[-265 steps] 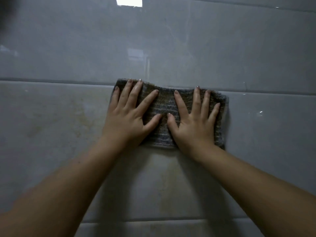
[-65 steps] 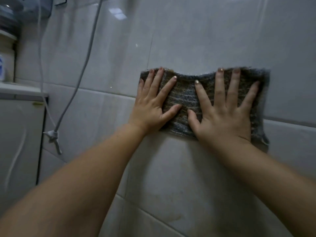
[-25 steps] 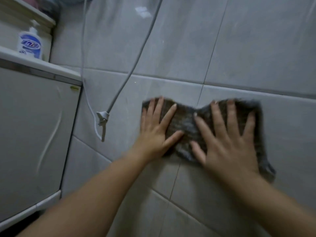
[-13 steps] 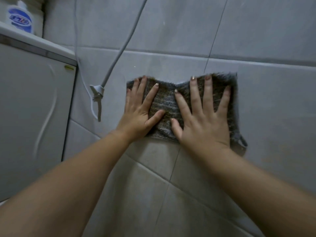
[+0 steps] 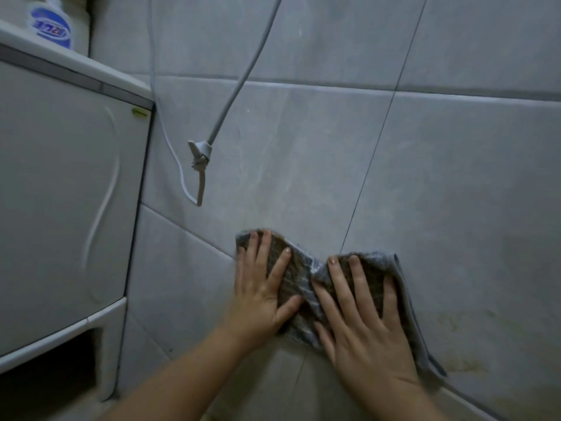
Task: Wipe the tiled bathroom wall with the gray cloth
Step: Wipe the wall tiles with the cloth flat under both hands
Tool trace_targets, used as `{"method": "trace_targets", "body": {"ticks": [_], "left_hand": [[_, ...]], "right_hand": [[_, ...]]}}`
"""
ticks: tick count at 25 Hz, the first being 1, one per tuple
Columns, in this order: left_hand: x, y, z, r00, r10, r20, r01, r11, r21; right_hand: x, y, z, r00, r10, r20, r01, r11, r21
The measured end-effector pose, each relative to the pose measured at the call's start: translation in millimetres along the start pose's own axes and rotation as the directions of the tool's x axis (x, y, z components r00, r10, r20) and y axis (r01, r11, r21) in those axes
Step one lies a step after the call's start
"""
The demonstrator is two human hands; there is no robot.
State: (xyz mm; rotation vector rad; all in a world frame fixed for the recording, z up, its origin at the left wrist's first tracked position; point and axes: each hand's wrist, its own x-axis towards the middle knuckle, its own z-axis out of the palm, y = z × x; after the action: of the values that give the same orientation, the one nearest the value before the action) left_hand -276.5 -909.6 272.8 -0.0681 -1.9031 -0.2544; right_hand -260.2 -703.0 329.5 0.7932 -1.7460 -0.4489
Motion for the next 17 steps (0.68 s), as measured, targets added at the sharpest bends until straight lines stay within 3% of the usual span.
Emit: {"method": "trace_targets", "body": {"ticks": [3, 8, 13, 17], "left_hand": [[8, 20, -3, 1.0, -0.023, -0.018, 0.023, 1.0, 0.006], [102, 20, -27, 0.986, -0.122, -0.117, 0.123, 0.992, -0.003], [53, 47, -8, 0.995, -0.034, -0.093, 0.031, 0.999, -0.035], [42, 80, -6, 0.994, -0.057, -0.092, 0.053, 0.998, -0.041]], "right_hand": [[0, 26, -9, 0.998, 0.011, -0.069, -0.012, 1.0, -0.01], [74, 53, -20, 0.974, 0.165, -0.153, -0.169, 0.986, -0.01], [25, 43, -10, 0.992, 0.039, -0.116, -0.038, 0.999, 0.009], [-3, 75, -25, 0.994, -0.01, -0.11, 0.01, 1.0, -0.002]]}}
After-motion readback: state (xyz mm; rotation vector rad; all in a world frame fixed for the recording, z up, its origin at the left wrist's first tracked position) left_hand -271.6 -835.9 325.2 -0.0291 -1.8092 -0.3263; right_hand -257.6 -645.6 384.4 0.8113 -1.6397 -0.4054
